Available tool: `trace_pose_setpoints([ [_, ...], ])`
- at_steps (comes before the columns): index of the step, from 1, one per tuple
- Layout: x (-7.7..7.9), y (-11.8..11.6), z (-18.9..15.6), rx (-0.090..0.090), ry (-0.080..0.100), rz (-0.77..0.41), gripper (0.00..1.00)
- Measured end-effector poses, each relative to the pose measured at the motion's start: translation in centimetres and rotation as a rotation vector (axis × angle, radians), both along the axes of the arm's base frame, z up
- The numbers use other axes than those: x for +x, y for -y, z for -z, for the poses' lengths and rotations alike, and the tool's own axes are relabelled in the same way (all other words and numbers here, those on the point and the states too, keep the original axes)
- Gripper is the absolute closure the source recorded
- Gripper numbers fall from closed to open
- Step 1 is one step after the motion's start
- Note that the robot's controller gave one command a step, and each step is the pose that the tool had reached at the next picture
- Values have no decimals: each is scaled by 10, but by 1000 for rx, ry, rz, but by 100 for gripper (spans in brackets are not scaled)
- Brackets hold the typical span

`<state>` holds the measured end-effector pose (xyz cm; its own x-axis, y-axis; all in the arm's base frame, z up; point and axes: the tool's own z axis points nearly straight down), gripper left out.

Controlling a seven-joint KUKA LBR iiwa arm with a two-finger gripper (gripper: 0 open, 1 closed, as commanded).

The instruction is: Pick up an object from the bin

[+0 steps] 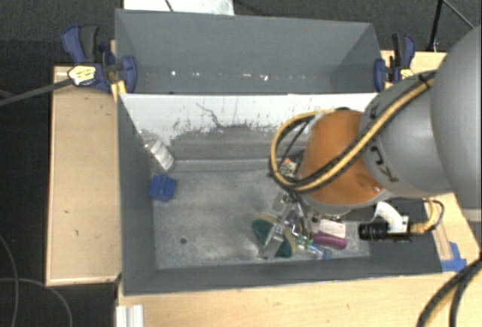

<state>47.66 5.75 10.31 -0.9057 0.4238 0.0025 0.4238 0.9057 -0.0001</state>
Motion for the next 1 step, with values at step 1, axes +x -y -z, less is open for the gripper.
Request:
trace_pose_setpoints([
  [1,9,6,35,-1,-2,27,0],
])
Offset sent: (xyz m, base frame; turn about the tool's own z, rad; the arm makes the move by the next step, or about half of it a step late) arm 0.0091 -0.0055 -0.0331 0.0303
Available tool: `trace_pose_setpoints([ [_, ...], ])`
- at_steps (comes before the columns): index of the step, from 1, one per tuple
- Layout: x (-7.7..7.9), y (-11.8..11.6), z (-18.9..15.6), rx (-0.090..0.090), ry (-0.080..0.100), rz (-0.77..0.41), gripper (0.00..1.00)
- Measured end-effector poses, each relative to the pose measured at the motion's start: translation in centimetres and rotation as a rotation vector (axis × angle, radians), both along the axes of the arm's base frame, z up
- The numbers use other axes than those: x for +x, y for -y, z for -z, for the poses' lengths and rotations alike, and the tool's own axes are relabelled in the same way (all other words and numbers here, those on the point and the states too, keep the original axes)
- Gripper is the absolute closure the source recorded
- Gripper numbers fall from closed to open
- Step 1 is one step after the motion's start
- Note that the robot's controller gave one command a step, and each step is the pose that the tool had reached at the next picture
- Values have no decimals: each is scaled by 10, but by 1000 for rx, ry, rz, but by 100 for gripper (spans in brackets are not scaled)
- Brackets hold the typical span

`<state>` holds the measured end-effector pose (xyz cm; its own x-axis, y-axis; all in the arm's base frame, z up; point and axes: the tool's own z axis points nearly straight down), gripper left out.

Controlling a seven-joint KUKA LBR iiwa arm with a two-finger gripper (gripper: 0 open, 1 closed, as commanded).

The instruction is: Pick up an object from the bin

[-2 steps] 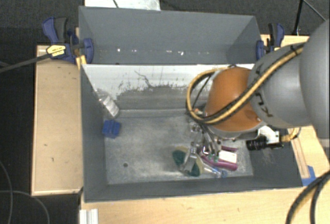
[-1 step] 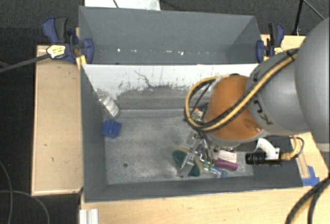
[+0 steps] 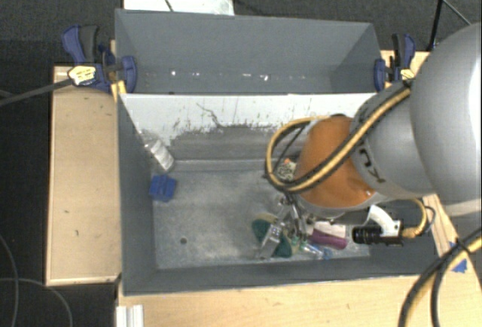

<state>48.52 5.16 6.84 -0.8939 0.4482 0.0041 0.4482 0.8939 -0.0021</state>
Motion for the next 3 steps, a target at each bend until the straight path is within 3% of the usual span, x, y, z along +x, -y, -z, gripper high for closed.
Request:
trace_pose_setpoints([
  [1,-10,-3,-1,1,-3,84,0],
  [2,-10,-3,-1,1,-2,87,100],
  [3,-8,-3,-88,1,13,81,100],
])
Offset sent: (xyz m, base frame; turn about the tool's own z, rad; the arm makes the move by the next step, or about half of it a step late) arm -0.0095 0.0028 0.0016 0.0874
